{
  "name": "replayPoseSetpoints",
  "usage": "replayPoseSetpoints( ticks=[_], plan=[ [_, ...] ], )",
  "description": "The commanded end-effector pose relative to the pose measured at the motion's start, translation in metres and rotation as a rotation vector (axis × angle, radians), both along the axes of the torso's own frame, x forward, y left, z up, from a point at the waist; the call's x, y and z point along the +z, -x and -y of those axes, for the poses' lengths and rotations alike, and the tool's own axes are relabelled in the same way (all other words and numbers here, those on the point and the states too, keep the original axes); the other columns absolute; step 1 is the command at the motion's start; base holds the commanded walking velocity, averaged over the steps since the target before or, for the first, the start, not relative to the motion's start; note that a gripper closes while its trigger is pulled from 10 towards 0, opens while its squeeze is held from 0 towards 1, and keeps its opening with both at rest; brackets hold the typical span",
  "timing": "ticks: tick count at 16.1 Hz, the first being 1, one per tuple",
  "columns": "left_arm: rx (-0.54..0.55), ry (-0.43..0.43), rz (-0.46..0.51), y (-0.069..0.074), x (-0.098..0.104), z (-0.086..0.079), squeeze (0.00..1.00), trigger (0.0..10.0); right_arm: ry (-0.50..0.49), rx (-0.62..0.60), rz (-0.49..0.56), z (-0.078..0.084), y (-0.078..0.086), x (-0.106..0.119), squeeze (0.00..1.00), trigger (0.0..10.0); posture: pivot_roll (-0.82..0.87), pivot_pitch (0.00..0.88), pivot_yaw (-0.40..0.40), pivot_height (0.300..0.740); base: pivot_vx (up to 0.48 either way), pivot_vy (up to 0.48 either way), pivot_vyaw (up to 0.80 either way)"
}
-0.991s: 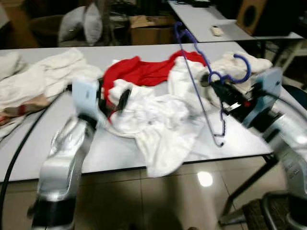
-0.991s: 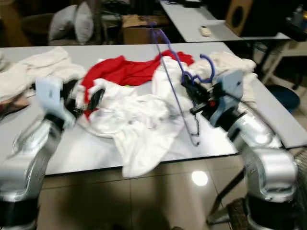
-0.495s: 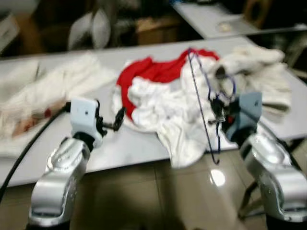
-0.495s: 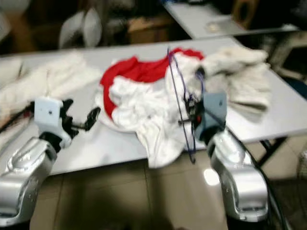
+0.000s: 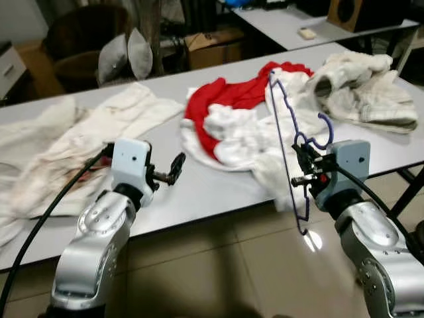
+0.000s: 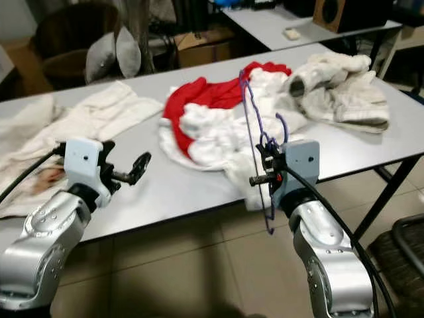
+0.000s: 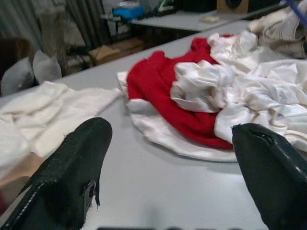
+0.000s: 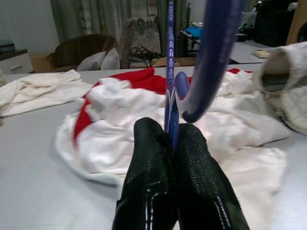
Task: Hang hanger
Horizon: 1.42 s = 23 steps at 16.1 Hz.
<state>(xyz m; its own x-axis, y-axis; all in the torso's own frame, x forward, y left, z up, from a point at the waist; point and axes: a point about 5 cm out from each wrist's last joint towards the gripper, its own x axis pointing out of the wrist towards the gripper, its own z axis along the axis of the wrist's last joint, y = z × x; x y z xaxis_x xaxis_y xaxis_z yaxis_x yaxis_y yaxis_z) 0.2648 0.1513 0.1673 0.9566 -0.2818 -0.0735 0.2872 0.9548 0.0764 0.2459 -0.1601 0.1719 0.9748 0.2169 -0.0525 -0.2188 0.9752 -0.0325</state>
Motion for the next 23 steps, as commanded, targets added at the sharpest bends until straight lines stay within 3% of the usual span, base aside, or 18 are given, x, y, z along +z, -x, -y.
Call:
replayPoseSetpoints(
  ticks=[1,8,18,23],
  plan=[
    [0.030,-0.024,-0.019,0.000,-0.004,-0.008,0.00,10.0,-0.025,0.025,0.002,-0.008,0.001,0.000,0.00,10.0,-0.15,0.000,0.105,0.740,0.000,0.416,0.00],
    [0.037,-0.009,-0.030,0.002,-0.009,-0.007,0.00,10.0,-0.010,0.015,-0.049,-0.008,0.000,-0.011,0.00,10.0,-0.15,0.000,0.078,0.740,0.000,0.415,0.00],
    [0.070,0.025,-0.030,0.002,-0.008,-0.011,0.00,10.0,-0.030,0.042,-0.063,-0.012,-0.001,-0.013,0.00,10.0,-0.15,0.000,0.073,0.740,0.000,0.000,0.00],
    [0.058,0.028,0.019,-0.003,-0.002,-0.009,0.00,10.0,-0.013,0.059,-0.061,-0.015,-0.002,-0.013,0.00,10.0,-0.16,0.000,0.078,0.740,0.000,0.000,0.00]
  ],
)
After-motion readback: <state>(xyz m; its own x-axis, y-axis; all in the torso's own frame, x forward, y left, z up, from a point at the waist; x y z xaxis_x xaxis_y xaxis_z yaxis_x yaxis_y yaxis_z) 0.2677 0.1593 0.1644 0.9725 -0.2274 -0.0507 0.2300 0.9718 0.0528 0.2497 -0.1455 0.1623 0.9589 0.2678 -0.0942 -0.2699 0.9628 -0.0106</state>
